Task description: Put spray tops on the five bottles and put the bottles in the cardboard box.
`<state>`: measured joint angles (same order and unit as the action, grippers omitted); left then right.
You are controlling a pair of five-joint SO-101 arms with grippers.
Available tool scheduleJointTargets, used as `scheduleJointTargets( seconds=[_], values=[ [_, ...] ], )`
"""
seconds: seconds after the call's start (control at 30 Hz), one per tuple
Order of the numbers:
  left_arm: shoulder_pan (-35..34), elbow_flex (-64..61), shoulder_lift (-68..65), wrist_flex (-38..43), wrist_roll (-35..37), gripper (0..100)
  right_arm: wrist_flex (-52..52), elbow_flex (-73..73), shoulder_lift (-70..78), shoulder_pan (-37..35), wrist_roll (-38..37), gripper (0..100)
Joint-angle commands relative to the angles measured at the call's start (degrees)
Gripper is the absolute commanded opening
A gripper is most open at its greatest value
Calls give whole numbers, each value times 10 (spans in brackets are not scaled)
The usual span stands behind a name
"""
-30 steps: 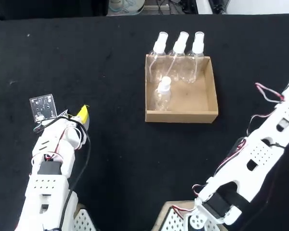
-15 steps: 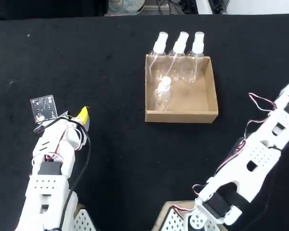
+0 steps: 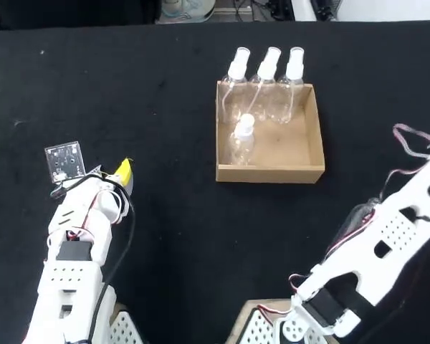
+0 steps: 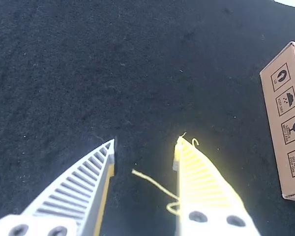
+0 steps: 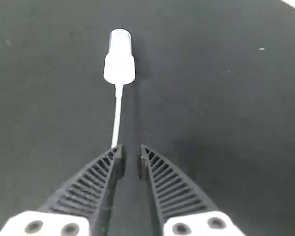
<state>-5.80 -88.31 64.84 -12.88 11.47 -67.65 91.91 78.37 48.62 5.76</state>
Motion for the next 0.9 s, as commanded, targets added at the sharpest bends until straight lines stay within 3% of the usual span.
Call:
scheduleJointTargets(
  seconds=[0.0,0.13,0.33,0.87],
  values=[
    [0,10,9,13,-2,191,-50,36,-89,-9,0,51],
    [0,9,9,13,-2,191,-50,20,-78,-39,0,185],
    [0,8,9,13,-2,191,-4,13,-29,-54,5,109],
    [0,7,9,13,-2,191,18,10,40,-50,5,107]
  ],
)
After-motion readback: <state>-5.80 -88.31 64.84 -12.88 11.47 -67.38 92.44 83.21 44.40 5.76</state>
